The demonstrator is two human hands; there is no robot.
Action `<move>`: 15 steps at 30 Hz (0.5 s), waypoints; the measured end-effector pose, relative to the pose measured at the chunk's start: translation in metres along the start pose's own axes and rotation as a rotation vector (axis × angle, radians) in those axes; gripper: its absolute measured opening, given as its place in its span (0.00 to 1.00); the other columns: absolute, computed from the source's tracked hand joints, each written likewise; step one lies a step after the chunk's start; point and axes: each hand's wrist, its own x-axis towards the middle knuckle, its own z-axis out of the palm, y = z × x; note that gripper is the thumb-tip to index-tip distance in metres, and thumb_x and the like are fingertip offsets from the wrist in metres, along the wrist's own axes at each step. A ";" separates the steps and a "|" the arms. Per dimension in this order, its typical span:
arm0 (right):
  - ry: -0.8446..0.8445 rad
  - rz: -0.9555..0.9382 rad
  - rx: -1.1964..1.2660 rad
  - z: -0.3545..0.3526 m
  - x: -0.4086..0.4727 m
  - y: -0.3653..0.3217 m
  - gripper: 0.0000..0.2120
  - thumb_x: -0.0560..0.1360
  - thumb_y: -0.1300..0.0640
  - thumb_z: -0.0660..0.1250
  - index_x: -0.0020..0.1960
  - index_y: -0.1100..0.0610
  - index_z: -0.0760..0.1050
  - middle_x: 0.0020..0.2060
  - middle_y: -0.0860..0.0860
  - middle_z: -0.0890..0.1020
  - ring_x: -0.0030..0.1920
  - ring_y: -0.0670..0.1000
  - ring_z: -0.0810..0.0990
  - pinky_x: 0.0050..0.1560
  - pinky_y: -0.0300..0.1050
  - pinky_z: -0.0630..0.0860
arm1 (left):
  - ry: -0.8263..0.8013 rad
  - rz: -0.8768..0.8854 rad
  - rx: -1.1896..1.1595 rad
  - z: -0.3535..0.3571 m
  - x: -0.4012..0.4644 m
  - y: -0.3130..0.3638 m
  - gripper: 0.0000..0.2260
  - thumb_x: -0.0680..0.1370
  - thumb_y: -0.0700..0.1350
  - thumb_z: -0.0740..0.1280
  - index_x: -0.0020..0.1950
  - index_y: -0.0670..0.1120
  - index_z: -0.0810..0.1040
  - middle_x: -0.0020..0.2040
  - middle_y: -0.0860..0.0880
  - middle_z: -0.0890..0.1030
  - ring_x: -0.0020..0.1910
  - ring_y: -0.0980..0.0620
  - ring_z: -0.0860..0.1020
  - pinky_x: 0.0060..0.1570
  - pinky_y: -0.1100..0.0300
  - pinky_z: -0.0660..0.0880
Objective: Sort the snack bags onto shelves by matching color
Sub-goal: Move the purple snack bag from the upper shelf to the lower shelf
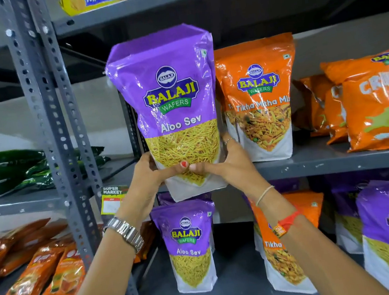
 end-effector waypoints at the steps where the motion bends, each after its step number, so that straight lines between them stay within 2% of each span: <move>1: -0.015 -0.004 0.002 -0.005 -0.009 0.000 0.40 0.50 0.44 0.83 0.58 0.47 0.70 0.52 0.44 0.82 0.55 0.45 0.81 0.61 0.49 0.77 | 0.013 0.011 0.029 0.003 -0.009 0.000 0.31 0.60 0.38 0.77 0.61 0.41 0.72 0.52 0.46 0.82 0.49 0.51 0.82 0.47 0.58 0.79; 3: -0.032 0.004 0.009 -0.014 -0.027 0.005 0.39 0.52 0.49 0.83 0.58 0.49 0.70 0.52 0.43 0.82 0.55 0.43 0.81 0.61 0.46 0.77 | 0.030 0.037 0.101 0.008 -0.025 -0.004 0.29 0.58 0.39 0.80 0.57 0.45 0.75 0.49 0.50 0.82 0.45 0.58 0.81 0.39 0.66 0.77; 4: -0.028 0.017 0.019 -0.017 -0.036 0.010 0.40 0.51 0.48 0.83 0.59 0.51 0.71 0.53 0.45 0.82 0.56 0.45 0.81 0.61 0.48 0.77 | 0.038 0.044 0.138 0.010 -0.033 -0.009 0.29 0.55 0.41 0.81 0.54 0.47 0.76 0.48 0.52 0.83 0.45 0.58 0.81 0.39 0.68 0.77; 6: -0.033 0.054 0.035 -0.022 -0.056 0.025 0.42 0.49 0.46 0.82 0.60 0.53 0.72 0.56 0.51 0.83 0.58 0.49 0.81 0.63 0.51 0.77 | 0.050 0.015 0.187 0.016 -0.048 -0.023 0.31 0.50 0.47 0.81 0.51 0.49 0.77 0.48 0.52 0.84 0.48 0.55 0.82 0.44 0.63 0.79; 9: -0.063 0.133 0.039 -0.027 -0.086 0.053 0.36 0.52 0.52 0.82 0.57 0.52 0.72 0.55 0.52 0.83 0.58 0.50 0.81 0.61 0.49 0.78 | 0.059 -0.065 0.175 0.022 -0.072 -0.054 0.35 0.47 0.51 0.81 0.52 0.46 0.79 0.50 0.49 0.85 0.51 0.50 0.83 0.54 0.50 0.80; 12: -0.116 0.197 0.025 -0.028 -0.116 0.084 0.34 0.55 0.58 0.82 0.58 0.51 0.72 0.56 0.53 0.82 0.58 0.50 0.81 0.58 0.48 0.78 | 0.125 -0.152 0.204 0.027 -0.095 -0.092 0.31 0.45 0.52 0.81 0.46 0.48 0.81 0.48 0.47 0.86 0.50 0.46 0.83 0.55 0.44 0.79; 15: -0.159 0.276 0.002 -0.031 -0.143 0.116 0.34 0.59 0.64 0.81 0.61 0.53 0.70 0.56 0.49 0.81 0.56 0.46 0.80 0.54 0.37 0.78 | 0.208 -0.201 0.269 0.035 -0.119 -0.127 0.30 0.44 0.55 0.80 0.43 0.49 0.79 0.45 0.46 0.85 0.49 0.43 0.82 0.51 0.45 0.80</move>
